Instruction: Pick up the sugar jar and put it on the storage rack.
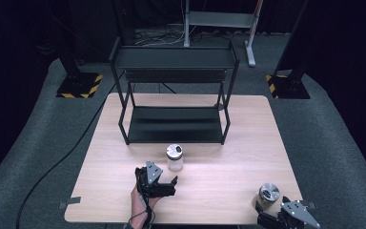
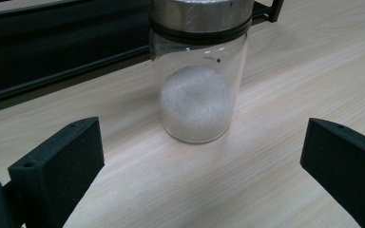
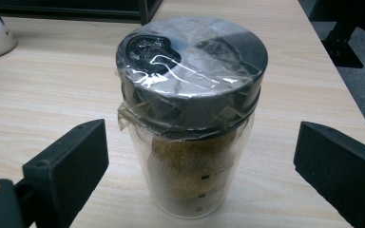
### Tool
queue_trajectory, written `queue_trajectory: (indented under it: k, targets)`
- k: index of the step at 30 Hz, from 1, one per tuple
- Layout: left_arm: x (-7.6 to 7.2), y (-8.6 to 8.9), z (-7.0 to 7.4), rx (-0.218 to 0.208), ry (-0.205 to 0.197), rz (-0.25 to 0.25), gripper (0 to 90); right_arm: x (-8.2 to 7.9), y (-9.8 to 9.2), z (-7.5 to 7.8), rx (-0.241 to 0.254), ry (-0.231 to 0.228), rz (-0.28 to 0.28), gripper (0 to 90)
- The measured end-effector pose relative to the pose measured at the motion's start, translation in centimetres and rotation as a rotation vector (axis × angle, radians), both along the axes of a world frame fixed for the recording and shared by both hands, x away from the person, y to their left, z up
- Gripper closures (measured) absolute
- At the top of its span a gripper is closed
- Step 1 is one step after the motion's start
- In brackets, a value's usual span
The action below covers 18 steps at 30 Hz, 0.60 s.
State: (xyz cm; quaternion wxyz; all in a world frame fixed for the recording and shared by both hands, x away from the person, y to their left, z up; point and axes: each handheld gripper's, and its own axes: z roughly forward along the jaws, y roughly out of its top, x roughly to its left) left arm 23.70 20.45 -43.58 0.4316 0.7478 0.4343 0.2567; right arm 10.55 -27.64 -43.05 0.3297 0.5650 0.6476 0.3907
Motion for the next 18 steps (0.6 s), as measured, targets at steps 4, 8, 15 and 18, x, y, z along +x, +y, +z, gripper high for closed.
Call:
queue_trajectory:
  k: [4,8,15,18]
  targets:
    - [1.1,-0.6,-0.3,0.0,0.01,-0.004,0.0,0.1,0.2,0.0,-0.003,0.002,0.002,2.6]
    - [2.3,-1.3,-0.7,0.003,0.026,0.003,0.0,0.3,0.3,0.0,-0.007,0.009,0.008,2.4]
    - [4.1,-2.1,-1.1,0.004,0.037,0.013,0.0,0.3,0.3,0.0,-0.007,0.015,0.004,2.4]
    - [4.6,-2.3,-1.2,0.009,0.035,0.016,0.0,0.3,0.2,0.0,0.0,0.012,0.001,2.4]
